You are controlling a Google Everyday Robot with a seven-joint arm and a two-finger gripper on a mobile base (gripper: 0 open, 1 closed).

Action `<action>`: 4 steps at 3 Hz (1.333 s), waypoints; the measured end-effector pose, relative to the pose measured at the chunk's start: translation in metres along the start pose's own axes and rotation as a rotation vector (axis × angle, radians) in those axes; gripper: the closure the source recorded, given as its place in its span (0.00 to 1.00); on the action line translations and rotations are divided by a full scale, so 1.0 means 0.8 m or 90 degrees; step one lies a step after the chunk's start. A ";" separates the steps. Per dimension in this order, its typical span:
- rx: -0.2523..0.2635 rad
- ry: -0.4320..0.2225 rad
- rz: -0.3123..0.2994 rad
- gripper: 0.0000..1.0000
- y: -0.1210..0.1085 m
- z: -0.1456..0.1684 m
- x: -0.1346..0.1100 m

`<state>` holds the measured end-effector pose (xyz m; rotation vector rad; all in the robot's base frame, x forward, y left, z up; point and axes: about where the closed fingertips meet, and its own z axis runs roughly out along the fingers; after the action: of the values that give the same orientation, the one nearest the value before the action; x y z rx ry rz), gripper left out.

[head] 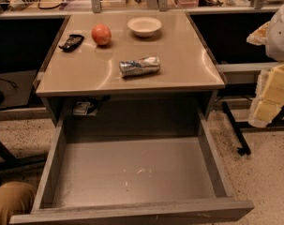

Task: Place redbull can into top drawer

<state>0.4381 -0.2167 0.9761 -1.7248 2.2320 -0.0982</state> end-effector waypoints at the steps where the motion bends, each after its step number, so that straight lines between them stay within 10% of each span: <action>1: 0.000 0.000 0.000 0.00 0.000 0.000 0.000; 4: 0.029 -0.103 0.038 0.00 -0.126 0.118 0.035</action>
Offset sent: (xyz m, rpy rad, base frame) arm 0.0571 -0.0400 -0.0300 0.1392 -0.1230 -0.0675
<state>0.5534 -0.2577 0.9059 -1.5818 2.1451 0.0035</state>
